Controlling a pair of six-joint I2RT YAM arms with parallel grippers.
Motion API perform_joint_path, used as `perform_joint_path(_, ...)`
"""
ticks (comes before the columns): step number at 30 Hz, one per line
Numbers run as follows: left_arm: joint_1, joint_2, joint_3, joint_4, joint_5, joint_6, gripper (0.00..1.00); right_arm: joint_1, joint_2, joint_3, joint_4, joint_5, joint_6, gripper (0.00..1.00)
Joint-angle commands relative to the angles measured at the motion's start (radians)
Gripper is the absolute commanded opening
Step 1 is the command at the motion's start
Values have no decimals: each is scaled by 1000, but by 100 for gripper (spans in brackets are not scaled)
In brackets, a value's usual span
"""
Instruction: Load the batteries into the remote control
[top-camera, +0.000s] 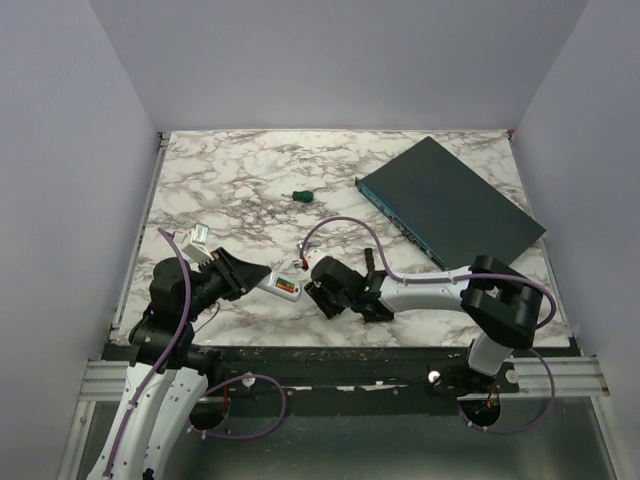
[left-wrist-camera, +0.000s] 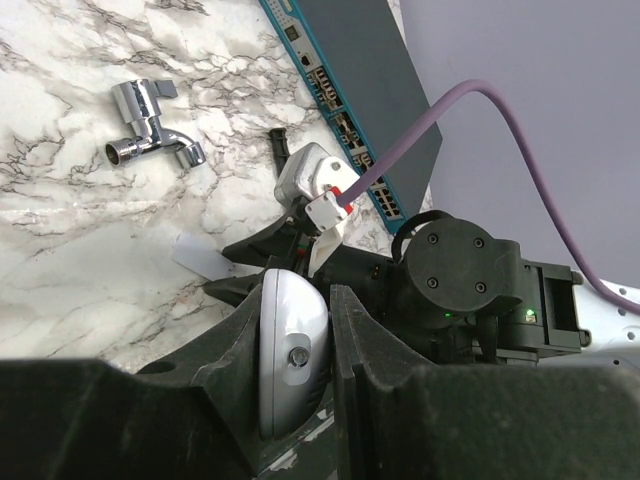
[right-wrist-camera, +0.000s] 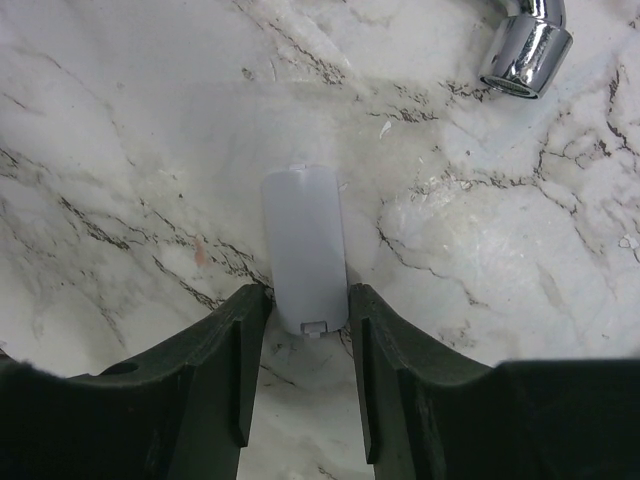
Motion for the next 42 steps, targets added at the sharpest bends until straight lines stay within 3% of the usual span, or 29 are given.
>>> perform_joint_path(1,8,-8,-5,43,29,-12,0,20,29,-10,-156,5,25,44)
perform_joint_path(14,12,-8,-2,44,35,-11,0,22,-18,-44,-112,23,58,35)
perform_joint_path(27,15,-8,-31,80,51,-29,0,21,-327,-115,-126,57,112,35)
perform_joint_path(34,17,7,-59,148,103,-61,0,20,-509,-103,-205,53,-2,33)
perform_joint_path(42,17,9,-145,271,166,-164,0,20,-594,-9,-361,-6,-149,32)
